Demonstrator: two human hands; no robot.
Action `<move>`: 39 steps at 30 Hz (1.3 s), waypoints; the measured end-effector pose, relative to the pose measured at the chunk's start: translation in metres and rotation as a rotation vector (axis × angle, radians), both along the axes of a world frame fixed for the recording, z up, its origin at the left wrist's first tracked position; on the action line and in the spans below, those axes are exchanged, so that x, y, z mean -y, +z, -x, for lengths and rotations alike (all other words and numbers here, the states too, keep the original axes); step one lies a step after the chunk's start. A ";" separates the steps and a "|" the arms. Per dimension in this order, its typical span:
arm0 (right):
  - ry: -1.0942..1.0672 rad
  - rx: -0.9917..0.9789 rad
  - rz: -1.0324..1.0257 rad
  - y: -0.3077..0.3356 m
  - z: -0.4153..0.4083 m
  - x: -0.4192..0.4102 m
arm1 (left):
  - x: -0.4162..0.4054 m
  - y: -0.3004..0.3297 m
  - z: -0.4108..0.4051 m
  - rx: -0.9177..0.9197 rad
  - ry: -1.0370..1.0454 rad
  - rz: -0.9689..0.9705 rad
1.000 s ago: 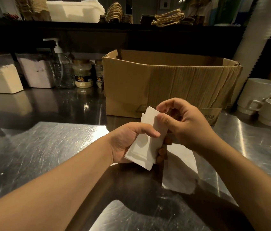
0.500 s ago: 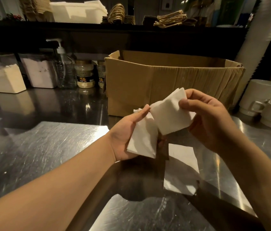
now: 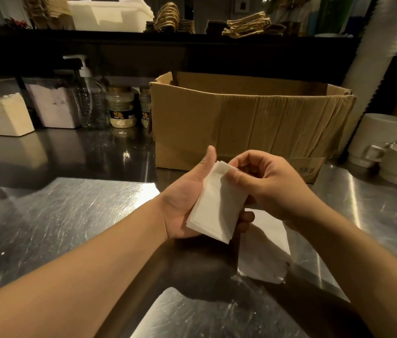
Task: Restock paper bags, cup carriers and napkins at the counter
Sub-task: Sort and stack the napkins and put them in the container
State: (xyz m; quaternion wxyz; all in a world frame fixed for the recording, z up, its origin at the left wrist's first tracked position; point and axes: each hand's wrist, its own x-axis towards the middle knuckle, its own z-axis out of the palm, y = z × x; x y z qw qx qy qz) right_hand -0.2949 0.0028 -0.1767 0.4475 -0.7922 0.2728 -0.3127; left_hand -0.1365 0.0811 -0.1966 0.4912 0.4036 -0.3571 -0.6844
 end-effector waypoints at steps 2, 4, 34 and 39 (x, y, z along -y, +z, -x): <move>-0.026 -0.009 0.058 -0.001 0.000 0.000 | -0.002 0.000 0.002 0.007 0.030 -0.005; 0.008 -0.061 0.161 0.001 0.004 0.001 | -0.003 -0.001 0.000 -0.002 0.023 -0.010; 0.000 -1.049 0.244 0.010 0.021 0.024 | 0.002 0.002 -0.006 -0.260 0.287 -0.199; 0.043 -1.003 0.199 0.009 0.022 0.028 | 0.003 0.001 -0.006 -0.235 0.279 -0.200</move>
